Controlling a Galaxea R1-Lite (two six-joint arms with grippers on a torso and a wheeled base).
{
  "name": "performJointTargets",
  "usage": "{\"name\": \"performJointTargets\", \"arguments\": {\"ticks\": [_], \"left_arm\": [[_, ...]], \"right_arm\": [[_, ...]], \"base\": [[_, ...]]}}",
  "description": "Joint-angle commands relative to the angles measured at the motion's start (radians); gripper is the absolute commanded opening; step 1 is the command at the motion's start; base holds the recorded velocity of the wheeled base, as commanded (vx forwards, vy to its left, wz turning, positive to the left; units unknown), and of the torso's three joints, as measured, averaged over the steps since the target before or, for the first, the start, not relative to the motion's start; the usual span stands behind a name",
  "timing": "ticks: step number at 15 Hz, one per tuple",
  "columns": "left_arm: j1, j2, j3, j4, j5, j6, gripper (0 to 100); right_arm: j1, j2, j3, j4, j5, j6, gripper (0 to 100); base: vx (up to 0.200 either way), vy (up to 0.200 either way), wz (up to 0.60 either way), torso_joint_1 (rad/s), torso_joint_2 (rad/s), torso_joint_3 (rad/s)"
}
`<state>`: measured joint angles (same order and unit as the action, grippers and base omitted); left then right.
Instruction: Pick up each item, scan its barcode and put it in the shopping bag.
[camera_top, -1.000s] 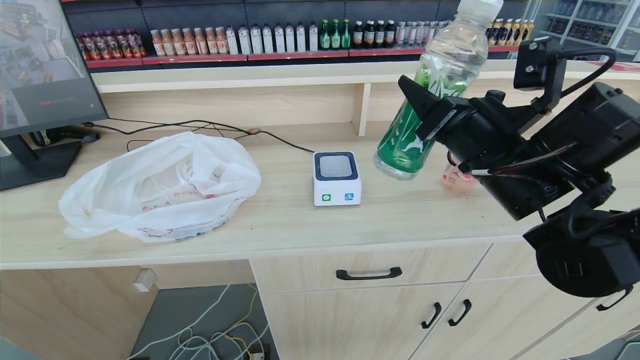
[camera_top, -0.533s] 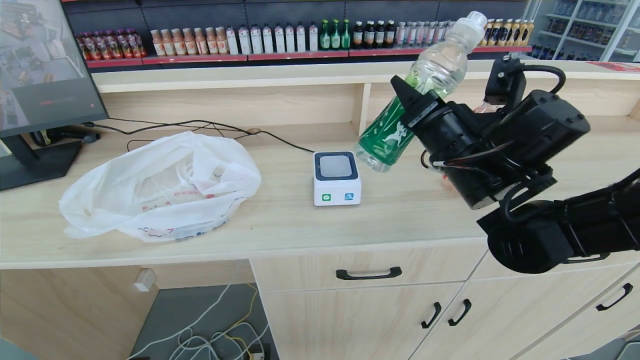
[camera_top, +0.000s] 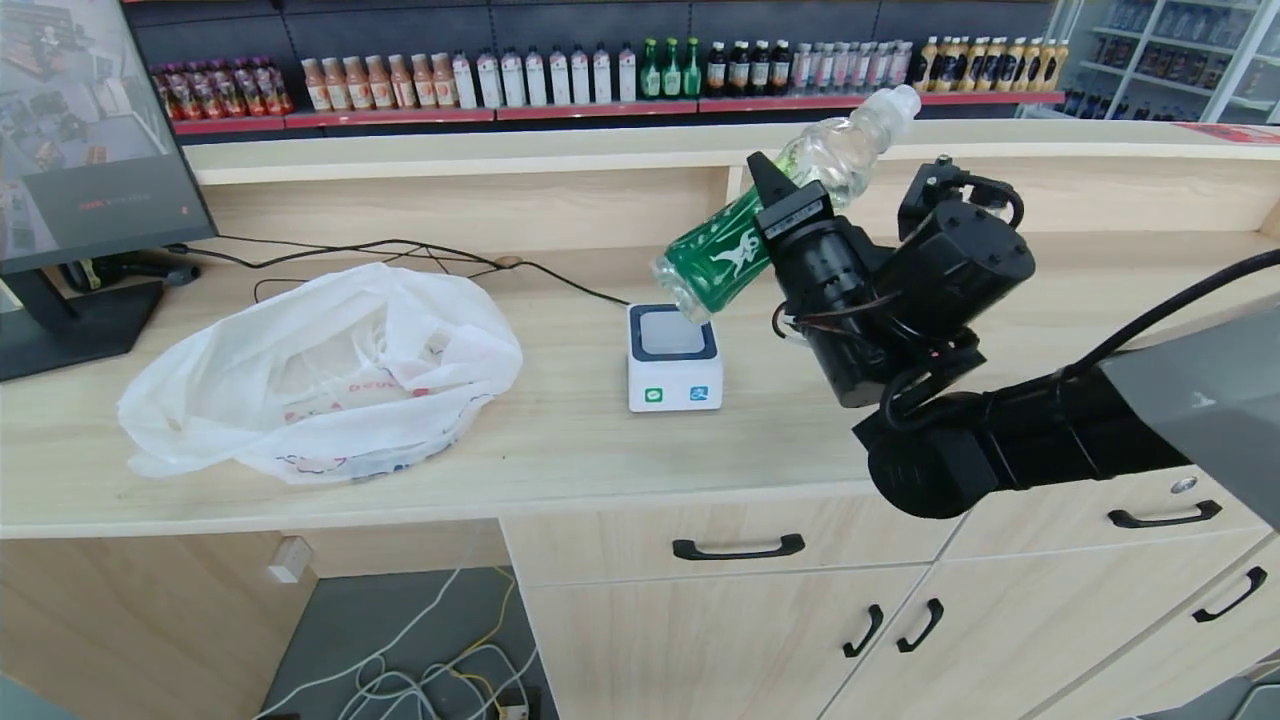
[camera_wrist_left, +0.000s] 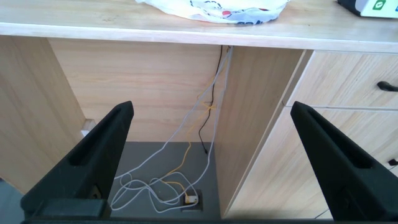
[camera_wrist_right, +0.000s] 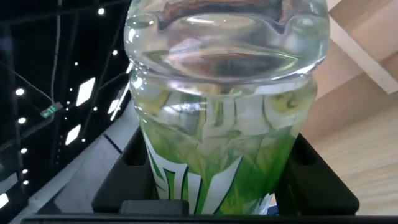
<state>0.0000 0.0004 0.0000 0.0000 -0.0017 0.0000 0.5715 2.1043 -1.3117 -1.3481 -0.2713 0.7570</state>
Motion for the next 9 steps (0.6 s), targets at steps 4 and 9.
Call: {"name": "performJointTargets", "arguments": {"ticks": [4, 9], "left_arm": [[0.0, 0.0, 0.0, 0.0, 0.0, 0.0, 100], [0.0, 0.0, 0.0, 0.0, 0.0, 0.0, 100]], "right_arm": [[0.014, 0.066, -0.06, -0.011, -0.069, 0.146, 0], [0.022, 0.165, -0.098, -0.088, -0.092, 0.193, 0]], "base": [[0.0, 0.0, 0.0, 0.0, 0.0, 0.0], [0.0, 0.0, 0.0, 0.0, 0.0, 0.0]]}}
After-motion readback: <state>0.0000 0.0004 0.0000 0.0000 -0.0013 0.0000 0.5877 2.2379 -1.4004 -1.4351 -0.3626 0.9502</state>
